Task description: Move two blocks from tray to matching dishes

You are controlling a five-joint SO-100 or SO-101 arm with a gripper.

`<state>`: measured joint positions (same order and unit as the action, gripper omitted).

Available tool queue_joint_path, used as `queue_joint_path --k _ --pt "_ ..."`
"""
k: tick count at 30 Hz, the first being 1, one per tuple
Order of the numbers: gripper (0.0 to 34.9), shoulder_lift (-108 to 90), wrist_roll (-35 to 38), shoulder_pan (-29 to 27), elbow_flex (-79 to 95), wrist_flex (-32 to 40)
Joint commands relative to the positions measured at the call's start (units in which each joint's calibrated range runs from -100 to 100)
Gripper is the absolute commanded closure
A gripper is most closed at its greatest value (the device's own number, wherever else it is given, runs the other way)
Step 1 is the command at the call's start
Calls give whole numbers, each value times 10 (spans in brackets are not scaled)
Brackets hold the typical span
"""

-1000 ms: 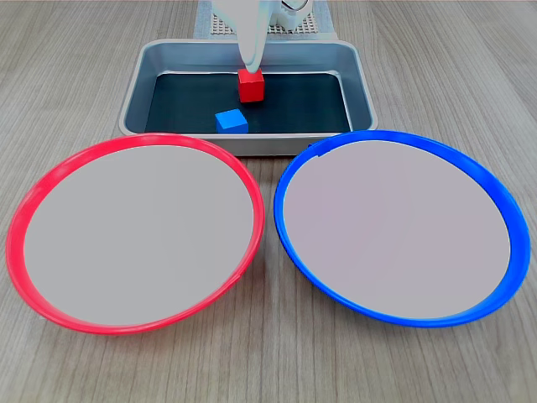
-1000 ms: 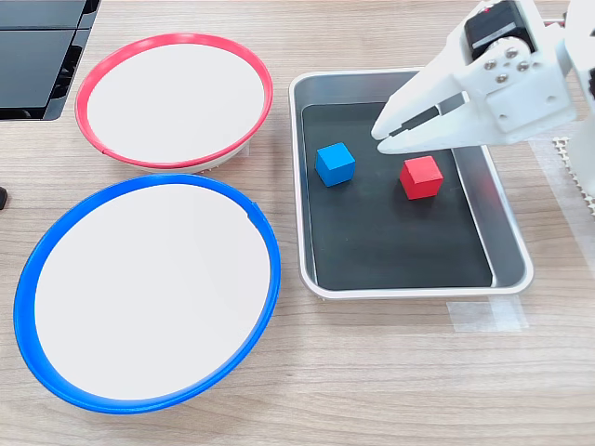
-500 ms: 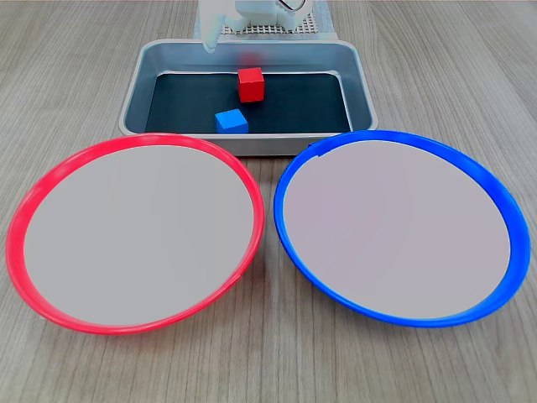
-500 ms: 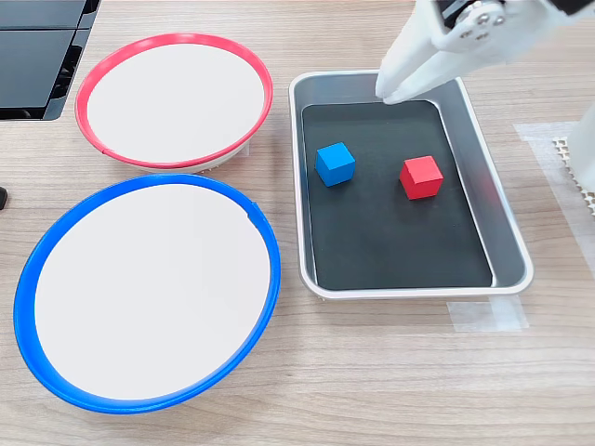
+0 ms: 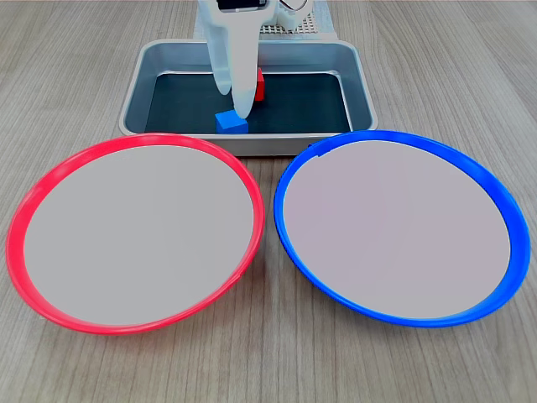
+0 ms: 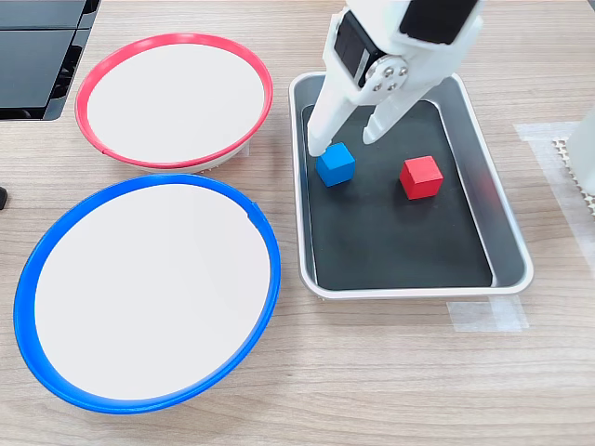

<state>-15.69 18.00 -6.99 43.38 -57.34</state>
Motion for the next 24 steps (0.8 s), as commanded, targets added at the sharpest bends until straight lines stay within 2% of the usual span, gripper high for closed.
queue_joint_path --k 1,6,9,11,13,14,15,17,22,24 --pt "153 19 23 -10 -16 13" --pt "162 49 37 -16 -25 39" --pt "182 69 48 -17 -35 47" --pt "231 78 55 -18 -37 51" --pt "319 81 61 -15 -39 55" --pt "346 81 65 -12 -41 52" --pt "346 81 71 -11 -46 41" --pt "346 75 83 -2 -67 -8" --pt "347 60 88 60 -221 -243" --pt "347 63 60 99 -289 -282"
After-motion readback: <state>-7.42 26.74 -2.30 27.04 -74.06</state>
